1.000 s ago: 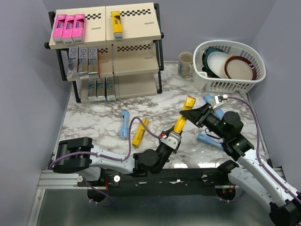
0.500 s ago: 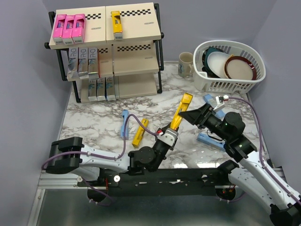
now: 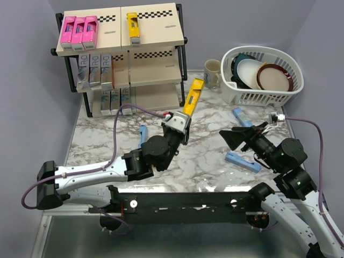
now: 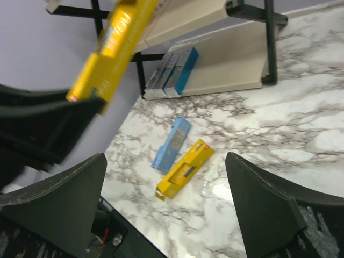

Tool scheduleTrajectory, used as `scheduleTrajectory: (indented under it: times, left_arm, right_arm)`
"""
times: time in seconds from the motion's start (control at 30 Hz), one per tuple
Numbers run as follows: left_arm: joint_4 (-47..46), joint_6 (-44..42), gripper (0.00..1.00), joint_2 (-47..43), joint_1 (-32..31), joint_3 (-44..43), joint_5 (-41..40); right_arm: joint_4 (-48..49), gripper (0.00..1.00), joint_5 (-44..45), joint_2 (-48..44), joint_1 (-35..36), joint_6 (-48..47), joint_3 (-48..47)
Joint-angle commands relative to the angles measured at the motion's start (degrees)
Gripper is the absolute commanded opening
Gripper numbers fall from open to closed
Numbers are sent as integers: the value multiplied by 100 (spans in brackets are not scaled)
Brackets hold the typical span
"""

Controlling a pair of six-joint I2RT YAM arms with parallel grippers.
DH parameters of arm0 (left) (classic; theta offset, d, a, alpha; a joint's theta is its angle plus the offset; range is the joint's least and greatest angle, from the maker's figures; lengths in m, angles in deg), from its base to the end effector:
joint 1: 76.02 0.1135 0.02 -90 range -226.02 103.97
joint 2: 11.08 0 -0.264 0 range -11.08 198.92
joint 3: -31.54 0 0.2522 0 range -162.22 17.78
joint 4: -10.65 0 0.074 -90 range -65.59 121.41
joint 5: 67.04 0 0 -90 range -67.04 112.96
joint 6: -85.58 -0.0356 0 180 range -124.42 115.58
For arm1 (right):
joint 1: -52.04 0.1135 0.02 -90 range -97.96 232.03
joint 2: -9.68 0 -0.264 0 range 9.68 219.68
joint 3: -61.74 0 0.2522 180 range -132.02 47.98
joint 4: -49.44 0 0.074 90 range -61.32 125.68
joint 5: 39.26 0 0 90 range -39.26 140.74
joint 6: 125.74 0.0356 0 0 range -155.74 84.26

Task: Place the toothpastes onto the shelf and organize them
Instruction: Pick up the toothpaste from the center of the board, then place the toothpaste on the shelf.

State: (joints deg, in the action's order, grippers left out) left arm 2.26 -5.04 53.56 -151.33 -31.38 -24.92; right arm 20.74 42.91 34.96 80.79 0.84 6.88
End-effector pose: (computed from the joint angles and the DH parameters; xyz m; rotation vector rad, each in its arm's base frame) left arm 0.0905 -0.2412 0.3559 0.2995 1.4787 -0.4438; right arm 0.0940 0.0571 0.3524 -0.0017 1.6453 0.9941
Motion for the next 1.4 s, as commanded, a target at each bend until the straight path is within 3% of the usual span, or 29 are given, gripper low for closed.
scheduleTrajectory:
  times: [0.0,0.33,0.7,1.03,1.37]
  left_arm:
    - [1782,238,17,-31,385,-1600,358]
    - [4752,326,17,1199,1535,-5153,1007]
    - [6240,238,17,3273,2960,-8967,1281]
    - [5750,581,17,3766,4049,-8944,1860]
    - [5485,502,18,4214,4375,-9163,2019]
  right_arm:
    - [-905,100,616,-277,-19,-757,14]
    - [-1362,100,740,-532,-19,-1012,304]
    - [-1512,100,520,-550,-19,-1179,445]
    - [-1556,100,344,-375,-19,-1434,550]
    - [-1451,100,151,-155,-19,-1610,691]
